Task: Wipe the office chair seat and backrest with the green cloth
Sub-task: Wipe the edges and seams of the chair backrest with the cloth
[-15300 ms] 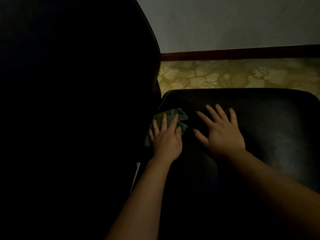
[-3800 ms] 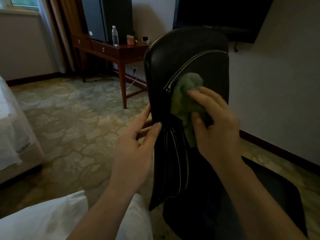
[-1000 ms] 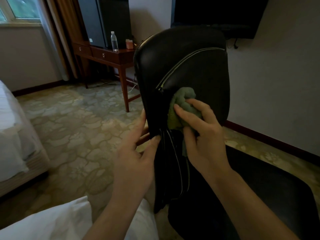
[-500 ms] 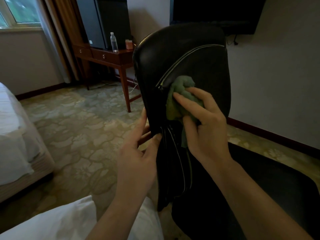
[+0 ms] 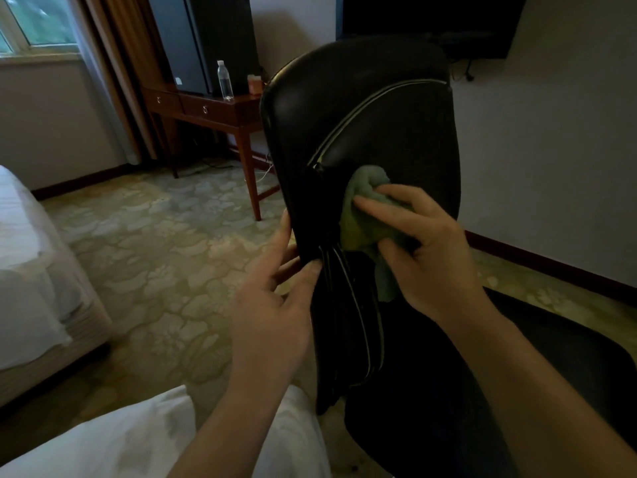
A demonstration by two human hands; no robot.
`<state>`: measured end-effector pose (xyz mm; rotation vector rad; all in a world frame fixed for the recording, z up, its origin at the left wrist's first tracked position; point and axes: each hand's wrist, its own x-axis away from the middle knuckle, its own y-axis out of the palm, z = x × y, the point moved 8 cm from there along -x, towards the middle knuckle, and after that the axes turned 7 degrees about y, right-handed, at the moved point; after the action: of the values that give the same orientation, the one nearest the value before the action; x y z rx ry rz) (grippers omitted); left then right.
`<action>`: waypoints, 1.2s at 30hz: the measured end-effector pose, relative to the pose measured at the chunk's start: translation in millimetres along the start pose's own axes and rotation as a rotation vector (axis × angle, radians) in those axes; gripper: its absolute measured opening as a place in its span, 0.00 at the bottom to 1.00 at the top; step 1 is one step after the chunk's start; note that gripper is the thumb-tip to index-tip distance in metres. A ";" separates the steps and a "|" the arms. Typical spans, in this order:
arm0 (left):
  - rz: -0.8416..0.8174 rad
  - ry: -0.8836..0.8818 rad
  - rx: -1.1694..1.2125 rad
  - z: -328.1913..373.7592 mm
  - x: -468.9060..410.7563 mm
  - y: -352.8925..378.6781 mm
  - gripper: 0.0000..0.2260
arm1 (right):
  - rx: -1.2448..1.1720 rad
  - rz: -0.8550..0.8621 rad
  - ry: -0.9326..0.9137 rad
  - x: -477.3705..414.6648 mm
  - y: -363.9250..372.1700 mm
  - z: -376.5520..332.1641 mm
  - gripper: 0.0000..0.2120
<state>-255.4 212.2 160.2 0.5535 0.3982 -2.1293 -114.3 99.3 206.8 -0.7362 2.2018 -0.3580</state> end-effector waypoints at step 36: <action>-0.015 -0.015 0.091 -14.1 4.9 2.5 0.30 | 0.293 0.105 -0.188 35.4 16.2 10.4 0.19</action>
<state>-252.6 214.1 145.4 0.5883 0.2989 -2.1730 -131.8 90.5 171.6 -0.4723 1.9481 -0.5223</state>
